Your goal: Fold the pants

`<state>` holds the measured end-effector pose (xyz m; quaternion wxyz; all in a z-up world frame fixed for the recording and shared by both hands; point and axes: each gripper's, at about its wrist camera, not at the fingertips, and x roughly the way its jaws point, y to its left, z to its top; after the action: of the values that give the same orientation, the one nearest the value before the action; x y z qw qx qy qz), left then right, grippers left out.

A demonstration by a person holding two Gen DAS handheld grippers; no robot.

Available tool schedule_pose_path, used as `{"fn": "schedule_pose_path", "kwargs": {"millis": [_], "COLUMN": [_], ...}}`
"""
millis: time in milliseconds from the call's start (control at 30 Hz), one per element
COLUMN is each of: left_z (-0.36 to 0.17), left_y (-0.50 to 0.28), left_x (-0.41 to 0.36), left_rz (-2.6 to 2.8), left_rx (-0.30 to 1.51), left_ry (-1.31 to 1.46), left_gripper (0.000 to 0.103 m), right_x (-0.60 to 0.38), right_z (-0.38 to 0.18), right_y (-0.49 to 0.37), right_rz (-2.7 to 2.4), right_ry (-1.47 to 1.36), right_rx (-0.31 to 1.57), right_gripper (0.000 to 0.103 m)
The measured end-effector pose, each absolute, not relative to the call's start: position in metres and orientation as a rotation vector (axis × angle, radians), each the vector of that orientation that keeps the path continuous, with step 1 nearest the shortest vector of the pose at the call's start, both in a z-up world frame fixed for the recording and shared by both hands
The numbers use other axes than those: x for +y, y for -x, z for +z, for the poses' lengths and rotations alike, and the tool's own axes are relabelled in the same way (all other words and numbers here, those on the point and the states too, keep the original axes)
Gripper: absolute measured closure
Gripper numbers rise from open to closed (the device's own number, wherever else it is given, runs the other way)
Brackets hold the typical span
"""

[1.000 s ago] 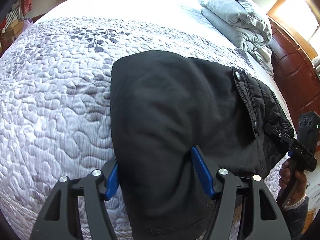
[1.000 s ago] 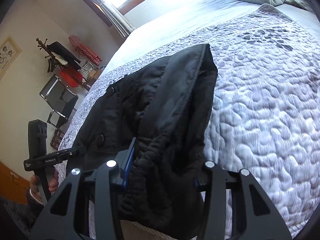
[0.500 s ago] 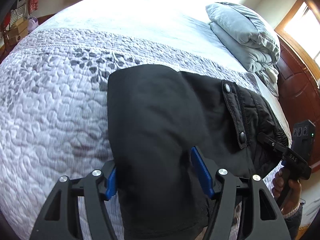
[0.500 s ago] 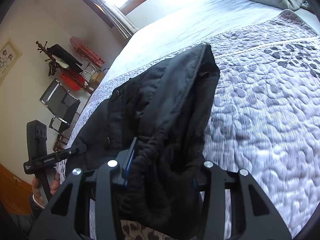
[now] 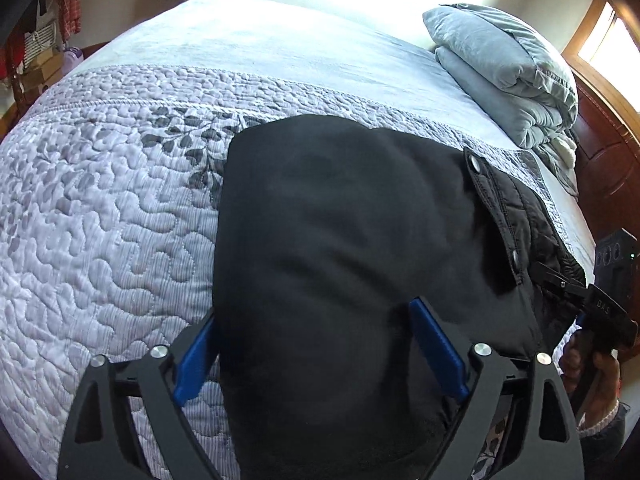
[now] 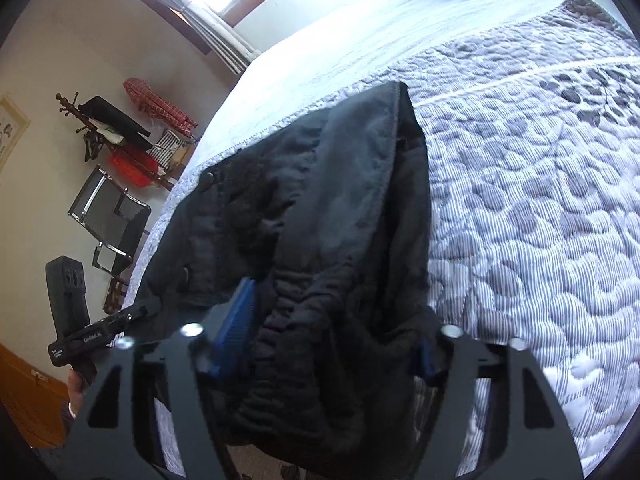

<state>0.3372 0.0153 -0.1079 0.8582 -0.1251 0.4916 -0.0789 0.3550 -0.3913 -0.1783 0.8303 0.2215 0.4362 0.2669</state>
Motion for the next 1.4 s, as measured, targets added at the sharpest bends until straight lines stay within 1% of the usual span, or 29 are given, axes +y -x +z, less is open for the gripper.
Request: {"fn": "schedule_pose_path", "kwargs": {"millis": [33,67,267,600,767,867,1000,1033,1067,1233,1400], "left_z": [-0.110,-0.113,-0.111,-0.079,-0.059,-0.052,-0.045,-0.042,-0.040,-0.029,-0.025], "left_y": [-0.335,-0.332,-0.315,-0.282,-0.259,-0.241,-0.214,-0.206,-0.198,-0.173,-0.156], "left_x": [0.019,0.023,0.043,0.050,0.045,0.041,0.042,0.042,0.041,0.030,0.022], "left_rz": [-0.164,-0.155,-0.125,-0.006,0.015,0.030,0.029,0.031,0.032,-0.007,-0.035], "left_rx": [1.026,1.025,1.027,0.975,0.956,0.964,0.983,0.979,0.975,0.985,0.995], "left_ry": [0.279,0.291,0.316,0.140,0.055,0.013,0.047,0.057,0.063,0.094,0.155], "left_gripper": [0.005,0.003,0.003,0.004,0.004,0.004,0.004,0.004,0.004,0.004,0.004], "right_x": [-0.391,-0.391,-0.406,-0.413,-0.416,-0.419,-0.428,-0.429,-0.430,-0.422,-0.401], "right_z": [-0.180,-0.182,-0.179,-0.140,-0.122,-0.116,-0.113,-0.112,-0.111,-0.109,-0.104], "right_y": [-0.352,-0.348,-0.322,-0.274,-0.243,-0.224,-0.192,-0.182,-0.174,-0.145,-0.130], "right_rz": [0.554,0.531,0.460,0.224,0.164,0.137,0.090,0.085,0.085,0.091,0.097], "right_ry": [-0.458,-0.439,-0.436,-0.222,-0.149,-0.151,-0.210,-0.220,-0.227,-0.262,-0.231], "right_rx": [0.929,0.934,0.898,0.844,0.808,0.811,0.833,0.834,0.837,0.865,0.885], "right_gripper": [0.018,0.014,0.014,0.013,0.011,0.011,0.010,0.007,0.006,0.006,0.006]}}
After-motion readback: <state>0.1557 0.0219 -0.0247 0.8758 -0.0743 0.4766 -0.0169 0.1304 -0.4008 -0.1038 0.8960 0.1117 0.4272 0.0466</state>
